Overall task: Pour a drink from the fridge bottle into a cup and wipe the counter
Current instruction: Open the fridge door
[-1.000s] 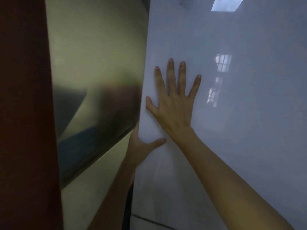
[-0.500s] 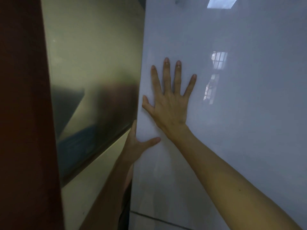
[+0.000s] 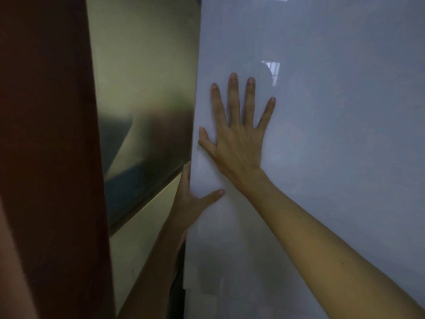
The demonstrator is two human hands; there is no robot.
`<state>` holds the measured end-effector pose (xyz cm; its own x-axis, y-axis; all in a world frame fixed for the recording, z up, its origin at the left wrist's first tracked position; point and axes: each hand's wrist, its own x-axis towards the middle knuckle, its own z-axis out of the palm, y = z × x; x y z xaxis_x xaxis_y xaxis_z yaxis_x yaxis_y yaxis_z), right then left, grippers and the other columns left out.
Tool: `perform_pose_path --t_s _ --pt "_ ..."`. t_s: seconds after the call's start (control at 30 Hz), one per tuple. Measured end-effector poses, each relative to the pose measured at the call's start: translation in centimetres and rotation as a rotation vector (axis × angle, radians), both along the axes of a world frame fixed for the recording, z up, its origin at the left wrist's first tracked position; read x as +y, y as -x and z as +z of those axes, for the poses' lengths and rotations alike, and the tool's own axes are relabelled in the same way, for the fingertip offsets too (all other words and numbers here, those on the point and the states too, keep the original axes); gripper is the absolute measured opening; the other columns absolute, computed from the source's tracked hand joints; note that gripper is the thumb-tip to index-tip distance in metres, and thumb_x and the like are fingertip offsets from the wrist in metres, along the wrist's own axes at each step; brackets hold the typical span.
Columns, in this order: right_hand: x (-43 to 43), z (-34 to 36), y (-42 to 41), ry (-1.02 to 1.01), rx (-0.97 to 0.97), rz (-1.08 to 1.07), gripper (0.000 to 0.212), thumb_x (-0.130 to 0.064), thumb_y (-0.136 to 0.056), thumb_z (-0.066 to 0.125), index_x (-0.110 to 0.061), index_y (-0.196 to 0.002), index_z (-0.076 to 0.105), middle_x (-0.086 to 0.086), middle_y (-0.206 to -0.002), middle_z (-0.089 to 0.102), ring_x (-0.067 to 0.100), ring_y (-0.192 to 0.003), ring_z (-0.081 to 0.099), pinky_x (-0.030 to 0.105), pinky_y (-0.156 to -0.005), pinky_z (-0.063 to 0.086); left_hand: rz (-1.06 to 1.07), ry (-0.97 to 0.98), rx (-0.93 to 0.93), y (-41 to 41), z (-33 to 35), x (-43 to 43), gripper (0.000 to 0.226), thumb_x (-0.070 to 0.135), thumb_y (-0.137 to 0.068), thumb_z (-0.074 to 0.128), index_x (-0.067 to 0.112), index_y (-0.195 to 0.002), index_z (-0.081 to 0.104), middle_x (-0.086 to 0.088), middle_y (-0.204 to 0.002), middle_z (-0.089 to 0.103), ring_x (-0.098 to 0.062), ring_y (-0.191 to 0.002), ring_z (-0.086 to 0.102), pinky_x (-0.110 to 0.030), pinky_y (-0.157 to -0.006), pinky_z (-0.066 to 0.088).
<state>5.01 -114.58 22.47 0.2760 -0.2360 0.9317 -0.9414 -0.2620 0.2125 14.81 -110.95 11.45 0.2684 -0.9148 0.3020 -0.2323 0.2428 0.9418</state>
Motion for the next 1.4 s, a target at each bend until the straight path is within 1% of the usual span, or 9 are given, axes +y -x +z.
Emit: perform_pose_path --t_s 0.17,0.27,0.37,0.67,0.8,0.97,1.1,1.2,1.4 --pt "3.2 -0.1 0.1 0.006 -0.020 0.036 0.076 -0.061 -0.096 0.036 -0.019 -0.157 0.019 0.016 -0.164 0.014 0.042 -0.150 0.009 0.071 -0.113 0.005 -0.048 0.091 -0.007 0.1 -0.4 3.5 0.111 0.025 -0.075 0.082 0.031 -0.153 0.004 0.008 -0.158 0.022 -0.007 -0.142 0.023 -0.024 -0.108 0.020" --pt "5.7 -0.2 0.1 0.006 -0.047 0.054 0.077 -0.060 -0.095 0.038 -0.017 -0.157 0.020 0.018 -0.163 0.016 0.044 -0.150 0.010 0.072 -0.113 0.005 -0.092 0.222 -0.041 0.0 -0.8 6.1 0.106 0.033 -0.072 0.083 0.059 -0.135 0.002 0.034 -0.146 0.017 0.012 -0.130 0.021 -0.022 -0.109 0.019" --pt "8.6 -0.3 0.3 -0.010 -0.072 0.065 0.078 -0.059 -0.095 0.038 -0.016 -0.157 0.019 0.019 -0.163 0.015 0.045 -0.150 0.009 0.072 -0.113 0.004 -0.119 0.293 -0.090 0.2 -1.3 9.0 0.109 0.041 -0.072 0.082 0.080 -0.127 -0.004 0.034 -0.153 0.015 0.007 -0.142 0.021 -0.032 -0.117 0.022" --pt "16.2 -0.5 2.8 -0.101 -0.089 0.180 0.075 -0.056 -0.096 0.031 -0.019 -0.158 0.011 0.018 -0.165 0.004 0.041 -0.151 -0.002 0.070 -0.115 0.002 -0.136 0.444 -0.093 2.8 -2.0 17.0 0.103 0.035 -0.081 0.078 0.049 -0.152 0.005 0.028 -0.160 0.013 0.004 -0.147 0.017 -0.040 -0.123 0.023" --pt "20.4 -0.6 4.3 -0.161 -0.097 0.205 0.075 -0.059 -0.095 0.025 -0.021 -0.158 0.009 0.016 -0.165 0.000 0.040 -0.151 -0.004 0.071 -0.114 0.007 -0.119 0.508 -0.108 5.1 -2.0 21.2 0.103 0.030 -0.083 0.074 0.032 -0.157 0.003 0.022 -0.163 0.006 0.001 -0.150 0.010 -0.032 -0.120 0.018" --pt "26.6 -0.5 7.6 -0.238 -0.102 0.239 0.081 -0.064 -0.092 0.023 -0.020 -0.158 0.006 0.015 -0.165 -0.004 0.041 -0.151 -0.005 0.070 -0.114 0.016 -0.084 0.548 -0.110 8.6 -2.3 26.6 0.100 0.034 -0.082 0.074 0.049 -0.153 0.005 0.025 -0.162 0.007 -0.001 -0.150 0.012 -0.036 -0.119 0.020" --pt "31.4 -0.8 10.5 -0.293 -0.140 0.314 0.085 -0.056 -0.093 0.037 -0.022 -0.157 -0.008 0.011 -0.165 -0.014 0.036 -0.151 -0.012 0.066 -0.117 0.015 -0.057 0.563 -0.154 11.9 -2.5 30.7 0.098 0.041 -0.083 0.070 0.036 -0.157 0.005 0.017 -0.164 0.007 -0.010 -0.152 0.010 -0.055 -0.120 0.022" --pt "34.7 -0.9 13.0 -0.322 -0.175 0.365 0.091 -0.049 -0.093 0.045 -0.023 -0.154 -0.017 0.008 -0.165 -0.018 0.033 -0.151 -0.014 0.061 -0.120 0.014 -0.034 0.577 -0.186 14.6 -2.5 33.7 0.098 0.050 -0.081 0.064 0.033 -0.157 0.004 0.016 -0.163 0.007 -0.012 -0.152 0.009 -0.056 -0.120 0.022" --pt "40.5 -1.0 18.4 -0.286 -0.227 0.389 0.091 -0.032 -0.093 0.054 -0.008 -0.156 -0.007 0.016 -0.165 -0.007 0.029 -0.153 -0.003 0.042 -0.125 0.007 -0.119 0.546 -0.231 19.0 -2.7 38.7 0.093 0.060 -0.077 0.060 0.054 -0.151 0.002 0.010 -0.162 0.003 -0.003 -0.150 -0.001 -0.054 -0.118 0.020"
